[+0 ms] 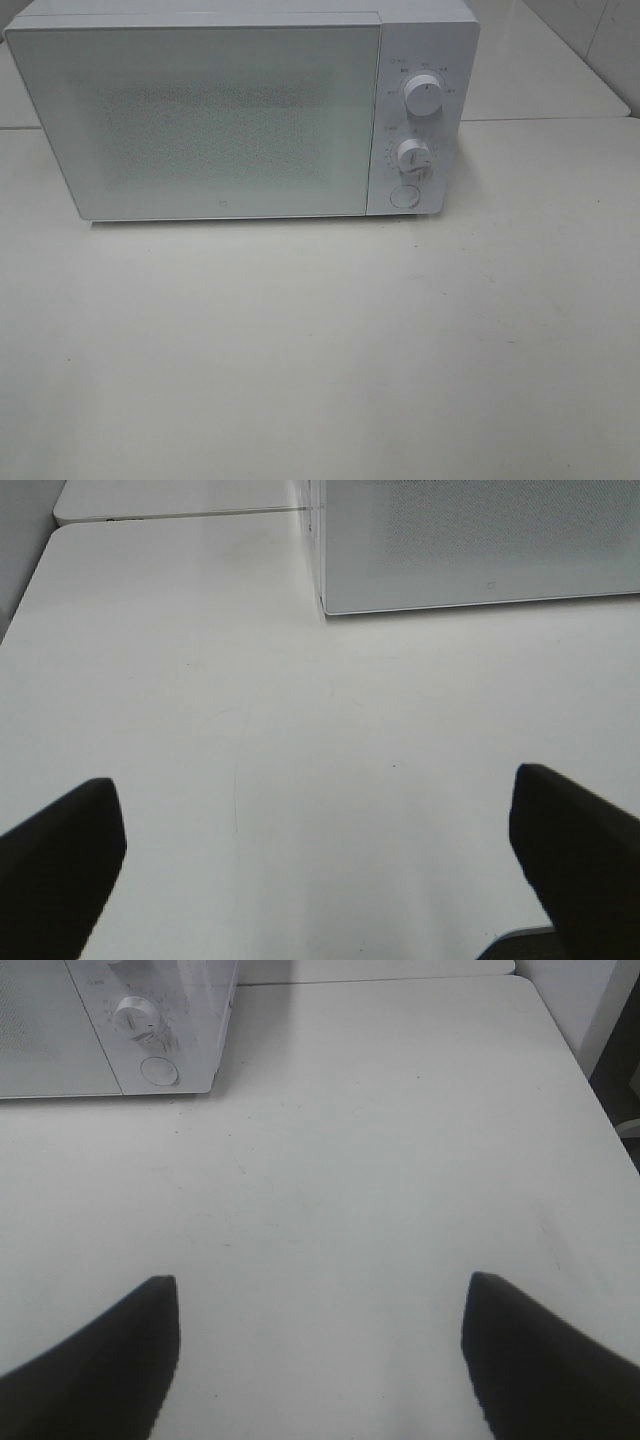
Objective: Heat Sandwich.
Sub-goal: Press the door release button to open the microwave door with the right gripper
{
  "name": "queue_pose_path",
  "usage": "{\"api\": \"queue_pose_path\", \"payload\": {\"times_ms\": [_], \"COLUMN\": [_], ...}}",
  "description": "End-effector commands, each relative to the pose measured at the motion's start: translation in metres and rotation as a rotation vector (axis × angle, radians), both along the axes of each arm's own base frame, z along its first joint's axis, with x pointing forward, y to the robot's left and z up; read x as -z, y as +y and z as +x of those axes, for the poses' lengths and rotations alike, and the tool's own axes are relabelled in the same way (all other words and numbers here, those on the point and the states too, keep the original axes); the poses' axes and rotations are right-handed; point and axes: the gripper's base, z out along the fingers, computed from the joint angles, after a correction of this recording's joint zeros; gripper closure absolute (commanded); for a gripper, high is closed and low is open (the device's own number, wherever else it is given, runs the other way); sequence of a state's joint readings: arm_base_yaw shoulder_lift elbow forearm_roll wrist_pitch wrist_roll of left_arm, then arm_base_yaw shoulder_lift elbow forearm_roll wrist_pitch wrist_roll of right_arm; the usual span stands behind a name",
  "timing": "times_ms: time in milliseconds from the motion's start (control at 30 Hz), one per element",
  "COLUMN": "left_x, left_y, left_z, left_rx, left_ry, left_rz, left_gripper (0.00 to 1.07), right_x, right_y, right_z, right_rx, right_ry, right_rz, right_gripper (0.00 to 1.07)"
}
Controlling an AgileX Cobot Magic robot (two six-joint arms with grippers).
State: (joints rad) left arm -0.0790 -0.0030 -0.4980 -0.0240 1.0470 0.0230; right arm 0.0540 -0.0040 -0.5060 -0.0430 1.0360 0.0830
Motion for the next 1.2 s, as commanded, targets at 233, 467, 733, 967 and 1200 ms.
{"api": "queue_pose_path", "payload": {"times_ms": [233,467,733,967,1200], "left_x": [0.001,0.001,0.001,0.001,0.001], "left_y": [0.000,0.000,0.000,0.000,0.000], "left_z": [-0.003,-0.003,-0.003,-0.003,-0.003], "left_rx": [0.001,0.001,0.001,0.001,0.001], "left_ry": [-0.027,-0.027,-0.027,-0.027,-0.027], "left_rz": [-0.010,-0.010,-0.010,-0.010,-0.010], "left_gripper": [0.04,0.04,0.04,0.04,0.04], "right_x": [-0.024,-0.034,-0.039,-0.033,-0.010], "right_y": [0.001,0.003,0.006,0.008,0.010], "right_z": [0.015,0.045,0.096,0.127,0.160], "right_rx": [0.006,0.000,-0.009,-0.015,-0.025], "right_ry": [-0.051,-0.074,-0.081,-0.074,-0.101], "right_rz": [0.004,0.000,0.000,0.000,0.003], "right_gripper": [0.31,0.31,0.31,0.31,0.31]}}
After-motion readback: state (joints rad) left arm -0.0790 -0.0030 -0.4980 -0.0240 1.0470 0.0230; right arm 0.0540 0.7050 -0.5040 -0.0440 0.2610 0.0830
